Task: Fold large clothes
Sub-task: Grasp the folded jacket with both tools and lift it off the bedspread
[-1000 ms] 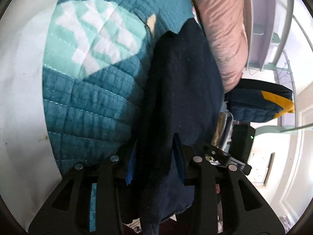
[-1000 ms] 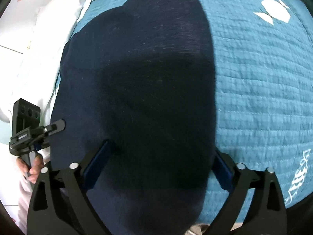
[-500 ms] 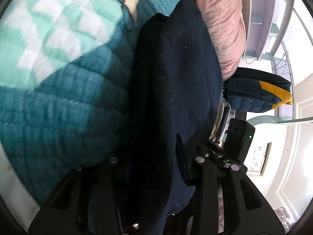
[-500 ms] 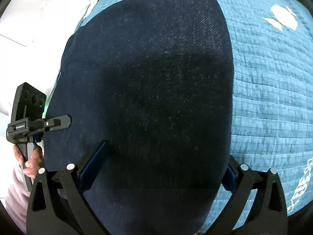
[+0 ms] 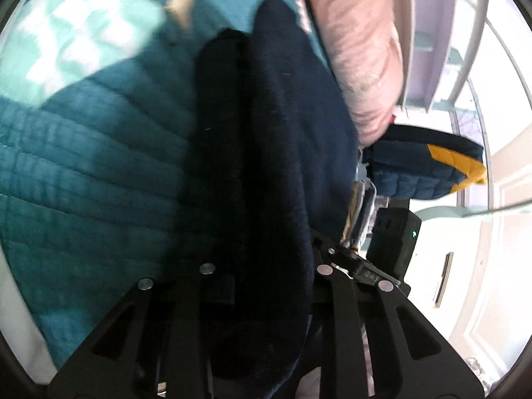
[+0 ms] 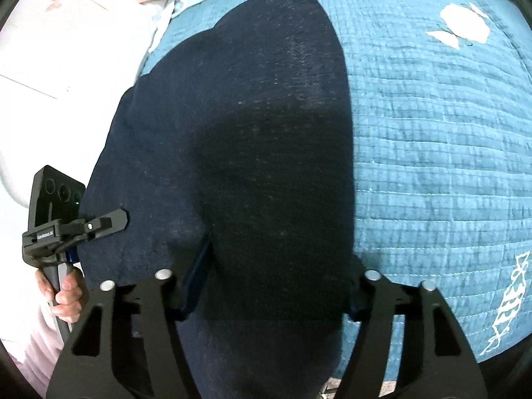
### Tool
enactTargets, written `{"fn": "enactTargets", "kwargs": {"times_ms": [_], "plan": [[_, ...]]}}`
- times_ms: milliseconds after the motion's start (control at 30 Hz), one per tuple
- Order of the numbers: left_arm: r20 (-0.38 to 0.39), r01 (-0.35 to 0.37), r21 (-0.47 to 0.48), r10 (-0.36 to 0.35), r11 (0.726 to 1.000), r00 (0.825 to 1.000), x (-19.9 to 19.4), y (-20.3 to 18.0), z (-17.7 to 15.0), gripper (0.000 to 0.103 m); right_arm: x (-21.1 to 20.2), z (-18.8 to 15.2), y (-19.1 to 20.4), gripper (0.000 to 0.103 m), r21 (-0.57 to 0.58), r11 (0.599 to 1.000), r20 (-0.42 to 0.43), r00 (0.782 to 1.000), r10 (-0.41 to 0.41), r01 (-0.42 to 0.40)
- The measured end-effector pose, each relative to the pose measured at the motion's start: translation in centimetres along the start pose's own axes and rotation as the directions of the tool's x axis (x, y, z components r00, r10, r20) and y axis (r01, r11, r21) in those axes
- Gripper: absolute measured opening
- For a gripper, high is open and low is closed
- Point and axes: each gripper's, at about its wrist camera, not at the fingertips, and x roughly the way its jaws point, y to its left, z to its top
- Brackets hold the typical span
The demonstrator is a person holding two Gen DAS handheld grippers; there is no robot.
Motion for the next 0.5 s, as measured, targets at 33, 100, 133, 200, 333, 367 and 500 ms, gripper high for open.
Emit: {"fn": "enactTargets", "kwargs": {"times_ms": [33, 100, 133, 200, 333, 367, 500], "plan": [[-0.004, -0.009, 0.019, 0.009, 1.000, 1.000, 0.2, -0.7, -0.1, 0.022, -0.3, -0.1, -0.1, 0.055, 0.004, 1.000, 0.001, 1.000, 0.006, -0.006], [-0.012, -0.023, 0.035, 0.023, 0.999, 1.000, 0.7, -1.7, -0.2, 0.022, -0.9, -0.7, -0.1, 0.052, 0.011, 1.000, 0.009, 1.000, 0.016, -0.016], [-0.016, -0.025, 0.039, 0.026, 0.999, 1.000, 0.8, -2.0, -0.3, 0.022, -1.4, -0.9, -0.1, 0.050, 0.003, 1.000, 0.018, 1.000, 0.018, -0.019], [-0.029, -0.033, 0.043, 0.034, 0.999, 0.999, 1.2, -2.5, -0.5, 0.022, -2.5, -1.1, -0.1, 0.048, -0.003, 1.000, 0.025, 0.999, 0.023, -0.023], [-0.046, -0.040, 0.083, 0.044, 0.996, 0.998, 2.2, -4.6, -1.5, 0.022, -5.0, -1.9, -0.9, 0.047, -0.019, 1.000, 0.050, 0.998, 0.024, -0.023], [-0.049, -0.036, 0.090, 0.041, 0.995, 0.998, 2.5, -5.3, -1.7, 0.022, -5.7, -2.1, -1.3, 0.046, -0.020, 0.999, 0.062, 0.998, 0.026, -0.024], [-0.058, -0.012, 0.141, 0.020, 0.990, 0.998, 4.0, -8.5, -2.6, 0.022, -8.8, -2.0, -2.5, 0.046, -0.028, 0.999, 0.109, 0.994, 0.023, -0.020]]}}
